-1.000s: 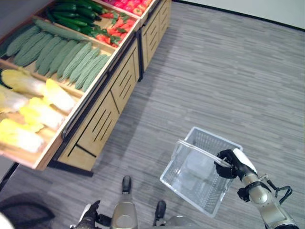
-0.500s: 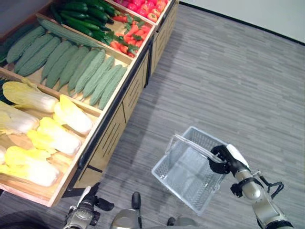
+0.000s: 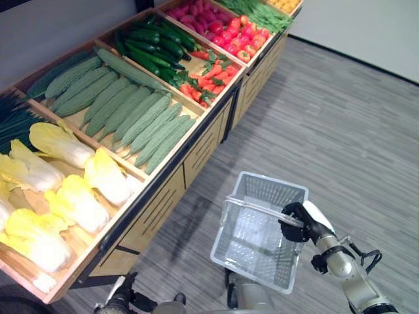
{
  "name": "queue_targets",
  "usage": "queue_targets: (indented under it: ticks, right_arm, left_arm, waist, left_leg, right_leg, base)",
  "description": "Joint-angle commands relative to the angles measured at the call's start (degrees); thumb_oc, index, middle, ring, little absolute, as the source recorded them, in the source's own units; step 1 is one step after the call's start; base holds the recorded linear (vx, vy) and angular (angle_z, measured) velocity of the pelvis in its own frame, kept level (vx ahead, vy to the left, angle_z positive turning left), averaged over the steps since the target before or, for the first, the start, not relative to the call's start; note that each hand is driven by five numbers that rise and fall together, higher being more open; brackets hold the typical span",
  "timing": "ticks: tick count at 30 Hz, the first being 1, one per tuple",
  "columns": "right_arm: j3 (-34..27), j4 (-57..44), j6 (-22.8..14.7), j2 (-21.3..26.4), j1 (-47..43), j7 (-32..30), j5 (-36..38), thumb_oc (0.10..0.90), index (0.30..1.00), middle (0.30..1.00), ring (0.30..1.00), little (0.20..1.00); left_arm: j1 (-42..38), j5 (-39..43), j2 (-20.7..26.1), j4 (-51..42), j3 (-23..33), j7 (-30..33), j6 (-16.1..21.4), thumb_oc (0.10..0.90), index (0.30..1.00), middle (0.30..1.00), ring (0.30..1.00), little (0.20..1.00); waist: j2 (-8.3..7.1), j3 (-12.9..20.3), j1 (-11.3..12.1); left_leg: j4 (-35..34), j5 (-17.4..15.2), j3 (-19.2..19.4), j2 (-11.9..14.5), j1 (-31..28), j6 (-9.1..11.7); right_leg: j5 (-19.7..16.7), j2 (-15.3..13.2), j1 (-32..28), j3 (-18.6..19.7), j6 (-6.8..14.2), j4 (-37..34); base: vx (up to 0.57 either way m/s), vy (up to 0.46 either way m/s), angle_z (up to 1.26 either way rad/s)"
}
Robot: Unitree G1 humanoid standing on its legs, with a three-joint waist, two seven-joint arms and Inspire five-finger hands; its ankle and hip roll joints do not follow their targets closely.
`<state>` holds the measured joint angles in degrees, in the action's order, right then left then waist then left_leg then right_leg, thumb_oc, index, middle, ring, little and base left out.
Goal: Get the vegetables into the basket
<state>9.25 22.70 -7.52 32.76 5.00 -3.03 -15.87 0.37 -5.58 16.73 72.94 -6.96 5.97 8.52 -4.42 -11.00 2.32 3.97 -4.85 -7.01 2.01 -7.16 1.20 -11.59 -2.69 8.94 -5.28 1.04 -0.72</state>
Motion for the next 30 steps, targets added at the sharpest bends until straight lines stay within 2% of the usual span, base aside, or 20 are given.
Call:
queue_targets:
  ticks: [1,5,6,8,9,11,12,13,19,25,30]
  right_arm:
    - [-5.75,-10.4,-5.15,4.95,-3.17,-2.72,2.63,0.4,0.3,0.3,0.3,0.3]
    - [-6.19,-10.13,-5.42,6.33,-3.46,-3.07,3.35,0.4,0.3,0.3,0.3,0.3]
    - [-6.48,-10.11,-5.36,6.57,-3.5,-3.25,3.61,0.4,0.3,0.3,0.3,0.3]
    - [-7.0,-10.08,-5.26,6.63,-3.15,-3.68,3.75,0.4,0.3,0.3,0.3,0.3]
    - [-7.86,-10.45,-5.11,6.58,-2.45,-4.32,3.79,0.4,0.3,0.3,0.3,0.3]
    - [-8.66,-10.95,-4.76,6.28,-1.19,-4.69,3.35,0.4,0.3,0.3,0.3,0.3]
    - [-8.99,-11.09,-4.52,6.16,-0.74,-4.73,3.08,0.4,0.3,0.3,0.3,0.3]
    - [-9.72,-11.69,-4.35,6.12,0.17,-5.02,2.53,0.4,0.3,0.3,0.3,0.3]
    - [-9.35,-11.92,-4.28,5.25,0.84,-4.34,1.67,0.4,0.3,0.3,0.3,0.3]
    - [-8.83,-10.54,-3.65,3.63,0.71,-4.03,1.25,0.4,0.3,0.3,0.3,0.3]
    - [-6.46,-8.47,-3.24,2.17,-1.24,-4.01,0.88,0.4,0.3,0.3,0.3,0.3]
  left_arm:
    - [-3.1,1.1,2.3,-1.87,0.01,0.22,1.15,0.9,1.0,1.0,1.0,1.0]
    - [-3.29,1.83,1.98,-2.07,-0.06,0.63,0.94,0.9,1.0,1.0,1.0,1.0]
    - [-3.58,2.0,1.89,-2.04,-0.04,0.77,0.77,0.9,1.0,1.0,1.0,1.0]
    - [-3.98,1.88,1.71,-2.28,-0.3,0.92,0.58,0.9,1.0,1.0,1.0,1.0]
    - [-4.67,1.42,1.69,-2.46,-0.8,1.03,0.47,0.9,1.0,1.0,1.0,1.0]
    - [-5.18,0.85,1.64,-3.28,-1.43,0.99,0.32,0.9,1.0,1.0,1.0,1.0]
    - [-5.35,0.64,1.46,-3.31,-1.63,0.98,0.26,0.9,1.0,1.0,1.0,1.0]
    - [-5.49,0.16,1.13,-3.19,-1.9,1.11,0.13,0.9,1.0,1.0,1.0,1.0]
    - [-4.4,-0.35,0.91,-2.54,-0.82,1.06,-0.08,0.9,1.0,1.0,1.0,1.0]
    - [-3.72,-0.38,1.26,-2.32,-0.35,0.68,0.01,0.9,1.0,1.0,1.0,1.0]
    - [-3.21,-0.29,2.0,-2.29,0.28,1.06,0.01,0.9,1.0,1.0,1.0,1.0]
  waist:
    - [-1.24,0.21,0.49]
    - [-0.88,-0.03,0.8]
    - [-0.92,-0.19,0.76]
    - [-1.2,-0.57,0.42]
    - [-1.38,-0.65,-0.61]
    - [-1.21,-0.56,-1.25]
    - [-1.04,-0.36,-1.34]
    - [-0.47,-0.1,-1.43]
    - [0.03,0.51,-1.13]
    - [-1.14,1.08,-0.54]
    - [-2.51,1.01,0.45]
  left_leg:
    - [-0.02,3.08,0.08,1.55,1.83,1.6]
    - [2.49,4.66,-0.58,2.44,3.48,2.61]
    - [3.57,5.04,0.44,2.79,4.35,2.83]
    - [5.03,5.49,4.27,3.23,5.94,3.05]
    - [3.67,6.96,12.38,5.93,6.94,2.99]
    - [0.57,8.15,19.06,7.57,7.93,3.48]
    - [-0.54,8.48,20.09,7.74,8.34,3.68]
    - [-2.81,10.52,22.14,8.2,9.44,4.07]
    - [-4.83,9.32,22.58,6.57,7.63,2.91]
    - [-7.09,8.77,22.67,4.23,6.6,1.22]
    - [-8.78,7.66,22.63,1.83,5.82,-0.44]
  right_leg:
    - [4.54,-1.71,-2.06,-0.31,4.46,5.78]
    - [6.18,-1.16,-3.36,-2.89,3.31,6.03]
    - [6.71,-1.38,-3.75,-3.85,3.06,6.11]
    - [7.23,-2.05,-4.82,-5.65,2.78,5.99]
    - [7.21,-2.96,-5.91,-8.06,2.87,5.36]
    - [7.12,-3.81,-6.82,-10.39,3.44,4.43]
    - [6.97,-4.13,-7.08,-11.33,3.79,4.08]
    - [7.14,-4.59,-7.66,-12.89,4.33,3.8]
    - [8.23,-5.48,-8.62,-13.14,4.84,5.35]
    - [6.15,-7.35,-8.78,-12.41,6.35,5.12]
    - [2.85,-8.91,-7.92,-10.44,8.33,5.42]
  base:
    - [0.12,-0.208,0.57]
    - [0.11,-0.201,0.37]
    - [0.04,-0.089,0.42]
    - [0.06,-0.113,0.64]
    - [0.06,-0.082,0.86]
    - [0.04,-0.024,1.17]
    - [0.06,0.065,1.0]
    - [0.05,0.066,0.68]
    - [0.08,0.118,0.18]
    - [0.05,0.163,0.04]
    - [0.03,0.201,0.01]
